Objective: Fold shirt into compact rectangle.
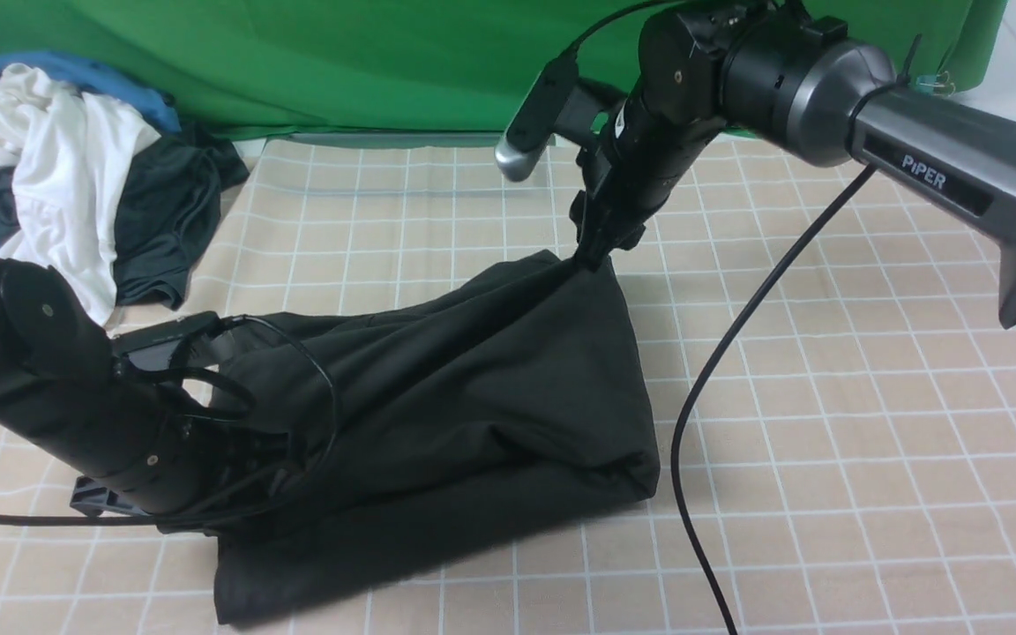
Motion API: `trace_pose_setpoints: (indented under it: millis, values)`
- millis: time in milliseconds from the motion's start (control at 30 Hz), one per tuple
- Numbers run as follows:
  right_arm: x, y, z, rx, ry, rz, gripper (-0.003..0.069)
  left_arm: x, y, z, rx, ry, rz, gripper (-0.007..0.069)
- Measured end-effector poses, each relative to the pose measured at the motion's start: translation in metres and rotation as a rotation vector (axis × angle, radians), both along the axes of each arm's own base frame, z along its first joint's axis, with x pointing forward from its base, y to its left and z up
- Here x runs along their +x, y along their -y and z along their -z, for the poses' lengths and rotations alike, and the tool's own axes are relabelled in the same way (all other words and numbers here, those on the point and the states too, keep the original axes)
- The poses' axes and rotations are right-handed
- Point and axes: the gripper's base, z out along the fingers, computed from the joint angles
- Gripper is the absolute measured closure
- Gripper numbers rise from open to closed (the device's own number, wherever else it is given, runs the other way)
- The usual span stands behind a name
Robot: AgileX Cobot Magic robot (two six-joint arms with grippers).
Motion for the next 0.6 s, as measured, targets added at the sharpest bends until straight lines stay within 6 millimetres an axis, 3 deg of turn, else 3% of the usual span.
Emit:
trace_pose_setpoints:
  millis: [133,167,300,333,367,433,600]
  values:
    - [-0.016,0.01,-0.024,-0.026,-0.101,0.097,0.0249,-0.002,-0.001,-0.012,0.01,0.033,0.013,0.0606]
    - [-0.026,0.016,-0.04,-0.018,-0.125,0.135,0.029,-0.004,-0.001,-0.02,0.006,0.063,0.005,0.0606]
    - [-0.047,0.024,-0.068,0.044,-0.151,0.175,0.0492,-0.013,-0.001,-0.045,-0.009,0.133,0.001,0.0606]
    - [-0.048,0.024,-0.069,0.05,-0.154,0.177,0.0517,-0.014,-0.001,-0.047,-0.01,0.141,0.002,0.0606]
    - [-0.059,0.027,-0.074,0.076,-0.18,0.198,0.0588,-0.019,-0.001,-0.055,-0.016,0.155,0.008,0.0606]
    - [-0.072,0.03,-0.075,0.097,-0.219,0.205,0.0617,-0.023,-0.001,-0.06,-0.02,0.164,0.014,0.0606]
    - [-0.105,0.04,-0.058,0.097,-0.36,0.205,0.0608,-0.025,-0.005,-0.058,0.026,0.136,0.043,0.0592]
